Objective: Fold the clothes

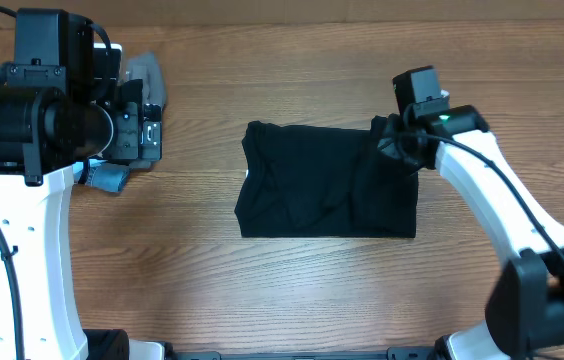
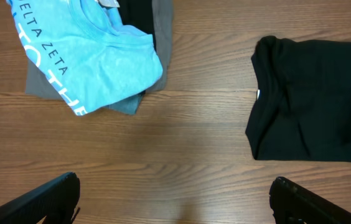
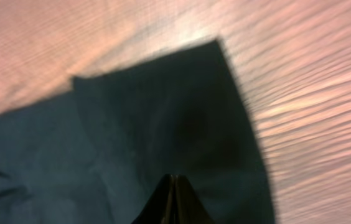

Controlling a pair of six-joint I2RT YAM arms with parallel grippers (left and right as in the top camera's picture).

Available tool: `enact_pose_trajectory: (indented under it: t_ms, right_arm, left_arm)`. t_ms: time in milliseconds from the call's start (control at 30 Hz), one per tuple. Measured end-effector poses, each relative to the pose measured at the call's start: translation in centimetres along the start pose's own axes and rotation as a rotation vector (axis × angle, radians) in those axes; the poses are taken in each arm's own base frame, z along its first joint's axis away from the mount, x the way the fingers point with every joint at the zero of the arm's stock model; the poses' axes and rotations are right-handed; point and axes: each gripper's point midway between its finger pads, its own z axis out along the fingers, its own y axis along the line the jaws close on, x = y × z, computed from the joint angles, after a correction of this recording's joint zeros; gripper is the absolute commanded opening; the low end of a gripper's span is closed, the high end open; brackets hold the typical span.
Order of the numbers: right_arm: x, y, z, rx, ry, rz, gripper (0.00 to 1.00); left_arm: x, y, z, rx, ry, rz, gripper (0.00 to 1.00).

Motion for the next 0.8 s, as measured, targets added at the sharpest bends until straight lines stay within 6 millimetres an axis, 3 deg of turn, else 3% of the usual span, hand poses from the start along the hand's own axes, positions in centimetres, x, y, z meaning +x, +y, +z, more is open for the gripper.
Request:
enact_pose_trajectory:
  t_ms: [33, 167, 267, 367, 467, 500, 567, 633, 733, 800]
  right_arm:
    - [0.9, 0.9, 2.4, -0.035, 0.043, 0.019, 0.04]
    - [2.7, 4.7, 6.5, -0.168, 0.11, 0.022, 0.04]
    - [4.4, 8.4, 7.5, -0.27, 0.138, -0.024, 0.04]
    - [5.9, 10.0, 6.7, -0.301, 0.16, -0.086, 0.04]
    - [6.6, 8.5, 6.0, -0.263, 0.21, -0.105, 0.06]
    - [6.5, 7.5, 5.5, -0.243, 0.227, -0.107, 0.11]
    - [6.0, 5.4, 3.8, -0.214, 0.245, -0.1, 0.28]
    - [5.8, 3.0, 1.1, -0.186, 0.264, -0.083, 0.36]
    - [6.0, 0.8, -2.0, -0.162, 0.283, -0.07, 0.43]
    - [6.6, 0.5, -2.7, -0.155, 0.299, -0.081, 0.47]
  left_arm:
    - [0.0, 0.0, 0.0, 0.0, -0.001, 0.0, 1.0]
    - [0.0, 0.0, 0.0, 0.0, 0.0, 0.0, 1.0]
    - [0.0, 0.0, 0.1, 0.0, 0.001, 0.0, 1.0]
    - [0.0, 0.0, 0.1, 0.0, 0.002, 0.0, 1.0]
    - [0.0, 0.0, 0.1, 0.0, 0.002, 0.0, 1.0]
    - [0.0, 0.0, 0.1, 0.0, 0.002, 0.0, 1.0]
    - [0.0, 0.0, 0.1, 0.0, 0.002, 0.0, 1.0]
    - [0.0, 0.0, 0.1, 0.0, 0.002, 0.0, 1.0]
    - [0.0, 0.0, 0.1, 0.0, 0.002, 0.0, 1.0]
    - [0.0, 0.0, 0.1, 0.0, 0.002, 0.0, 1.0]
